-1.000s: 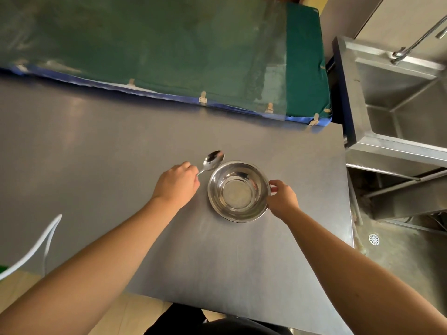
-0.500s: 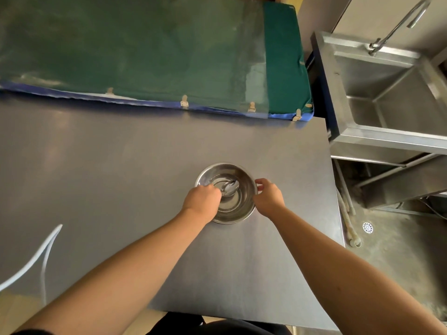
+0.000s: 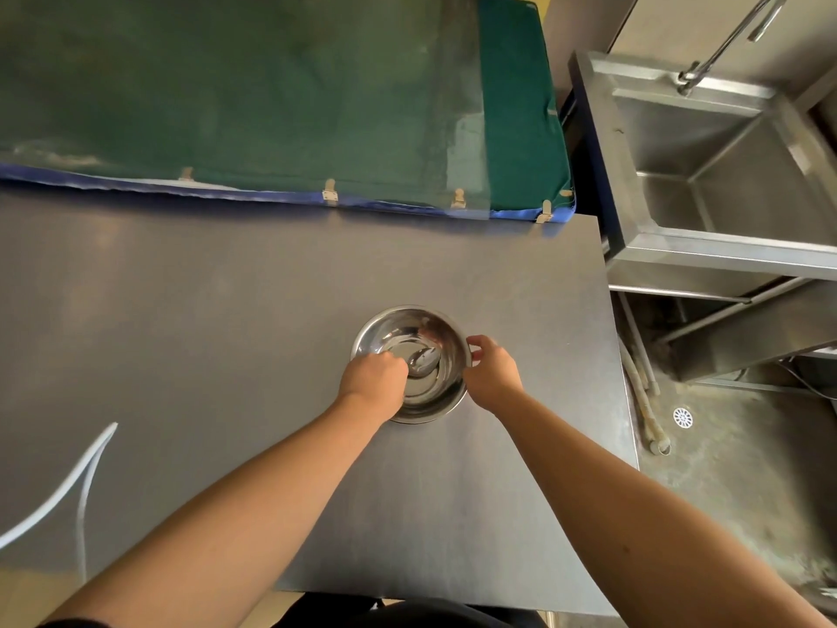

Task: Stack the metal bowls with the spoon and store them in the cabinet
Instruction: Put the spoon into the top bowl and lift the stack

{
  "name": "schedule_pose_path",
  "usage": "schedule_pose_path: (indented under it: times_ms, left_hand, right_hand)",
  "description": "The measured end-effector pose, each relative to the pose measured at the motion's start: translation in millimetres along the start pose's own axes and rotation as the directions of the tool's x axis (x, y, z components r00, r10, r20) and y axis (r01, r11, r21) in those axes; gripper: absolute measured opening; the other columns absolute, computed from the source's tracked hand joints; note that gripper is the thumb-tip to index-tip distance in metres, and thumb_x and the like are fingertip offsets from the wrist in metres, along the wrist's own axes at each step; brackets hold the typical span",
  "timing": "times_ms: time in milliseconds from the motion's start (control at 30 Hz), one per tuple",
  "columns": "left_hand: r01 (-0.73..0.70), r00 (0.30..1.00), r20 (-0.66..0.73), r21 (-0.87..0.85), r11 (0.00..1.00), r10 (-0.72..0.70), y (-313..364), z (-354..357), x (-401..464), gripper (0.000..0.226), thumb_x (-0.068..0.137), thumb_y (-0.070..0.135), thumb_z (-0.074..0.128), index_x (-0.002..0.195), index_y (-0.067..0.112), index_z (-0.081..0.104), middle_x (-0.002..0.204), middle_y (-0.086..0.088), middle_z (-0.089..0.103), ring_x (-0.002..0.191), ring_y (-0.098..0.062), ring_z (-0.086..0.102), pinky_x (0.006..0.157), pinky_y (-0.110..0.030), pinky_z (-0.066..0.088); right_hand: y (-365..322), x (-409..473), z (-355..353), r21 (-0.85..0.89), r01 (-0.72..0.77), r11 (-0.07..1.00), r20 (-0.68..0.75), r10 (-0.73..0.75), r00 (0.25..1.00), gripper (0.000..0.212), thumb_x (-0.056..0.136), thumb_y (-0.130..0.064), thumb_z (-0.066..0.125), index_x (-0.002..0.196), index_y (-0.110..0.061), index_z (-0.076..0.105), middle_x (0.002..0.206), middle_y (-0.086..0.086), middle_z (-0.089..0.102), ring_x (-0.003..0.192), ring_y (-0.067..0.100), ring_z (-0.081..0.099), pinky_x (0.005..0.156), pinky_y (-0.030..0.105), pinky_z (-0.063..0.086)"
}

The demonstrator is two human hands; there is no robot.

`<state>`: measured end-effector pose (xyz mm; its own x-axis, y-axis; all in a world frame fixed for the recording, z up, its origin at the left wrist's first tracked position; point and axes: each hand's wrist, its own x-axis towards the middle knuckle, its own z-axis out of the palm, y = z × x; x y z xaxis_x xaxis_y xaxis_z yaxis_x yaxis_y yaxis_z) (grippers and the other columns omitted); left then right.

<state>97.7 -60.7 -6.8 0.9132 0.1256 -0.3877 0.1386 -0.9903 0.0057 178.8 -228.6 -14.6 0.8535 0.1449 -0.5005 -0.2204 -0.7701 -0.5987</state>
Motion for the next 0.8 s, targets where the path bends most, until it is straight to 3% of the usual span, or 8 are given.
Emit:
schedule_pose_path:
  times_ms: [100,233,400,500,567,667,800]
  left_hand:
    - [0.018,0.996,-0.084,-0.143,0.990,-0.030,-9.0,-2.3,3.0,0.021,0.093,0.029,0.056,0.101,0.014,0.069,0.103,-0.007,0.070,0.091,-0.031,0.069,0.065,-0.032,0.046]
    - [0.101,0.974,-0.160,-0.333,0.938,-0.162,-29.2,-5.9,5.1,0.034,0.091,0.035,0.058,0.117,0.014,0.063,0.115,-0.007,0.063,0.106,-0.031,0.059,0.077,-0.041,0.053]
    - [0.229,0.946,-0.077,-0.527,0.818,-0.314,-49.4,1.9,9.0,0.049,0.094,0.033,0.059,0.135,0.008,0.051,0.131,-0.015,0.053,0.118,-0.036,0.053,0.091,-0.044,0.047]
    - [0.312,0.932,0.089,-0.690,0.653,-0.351,-57.0,7.0,13.2,0.059,0.097,0.033,0.054,0.148,0.008,0.041,0.143,-0.017,0.048,0.127,-0.036,0.051,0.101,-0.042,0.042]
    - [0.317,0.932,0.132,-0.747,0.585,-0.337,-60.5,11.6,14.7,0.049,0.097,0.029,0.053,0.142,0.009,0.050,0.135,-0.015,0.058,0.115,-0.032,0.057,0.094,-0.038,0.046]
    - [0.286,0.938,0.126,-0.806,0.518,-0.323,-63.5,18.5,13.1,0.028,0.094,0.019,0.052,0.118,0.014,0.066,0.095,-0.007,0.071,0.081,-0.027,0.059,0.068,-0.032,0.044]
    - [0.272,0.943,0.141,-0.847,0.456,-0.301,-69.6,21.5,12.3,0.027,0.091,0.015,0.057,0.116,0.015,0.068,0.083,-0.007,0.071,0.081,-0.031,0.068,0.073,-0.037,0.055]
  right_hand:
    - [0.6,-1.5,0.3,0.025,-0.014,1.000,-0.001,0.014,1.000,0.049,0.094,-0.020,0.063,0.142,-0.018,0.052,0.105,-0.003,0.062,0.093,0.023,0.064,0.067,0.029,0.050]
    - [0.6,-3.6,0.1,0.055,-0.060,0.997,0.017,0.059,0.998,0.053,0.093,-0.029,0.065,0.143,-0.017,0.050,0.106,-0.001,0.063,0.097,0.028,0.070,0.083,0.043,0.061]
    - [2.7,-3.9,4.1,0.095,-0.099,0.991,0.022,0.097,0.995,0.045,0.094,-0.032,0.063,0.136,-0.016,0.057,0.106,0.004,0.073,0.092,0.031,0.073,0.085,0.048,0.061]
    - [2.5,-6.3,7.6,0.163,-0.141,0.977,0.027,0.138,0.990,0.041,0.094,-0.030,0.063,0.132,-0.015,0.059,0.096,0.005,0.075,0.086,0.030,0.075,0.079,0.049,0.064]
    - [2.4,-8.5,10.1,0.212,-0.175,0.961,0.031,0.173,0.985,0.037,0.095,-0.023,0.060,0.131,-0.015,0.059,0.091,0.006,0.076,0.081,0.029,0.076,0.073,0.049,0.065]
    - [3.1,-10.7,13.0,0.225,-0.192,0.955,0.030,0.191,0.981,0.037,0.095,-0.017,0.058,0.132,-0.016,0.058,0.090,0.009,0.076,0.081,0.031,0.076,0.071,0.050,0.065]
    - [3.9,-16.0,14.0,0.236,-0.205,0.950,0.015,0.207,0.978,0.040,0.093,-0.009,0.055,0.132,-0.015,0.059,0.093,0.011,0.075,0.080,0.032,0.076,0.073,0.050,0.065]
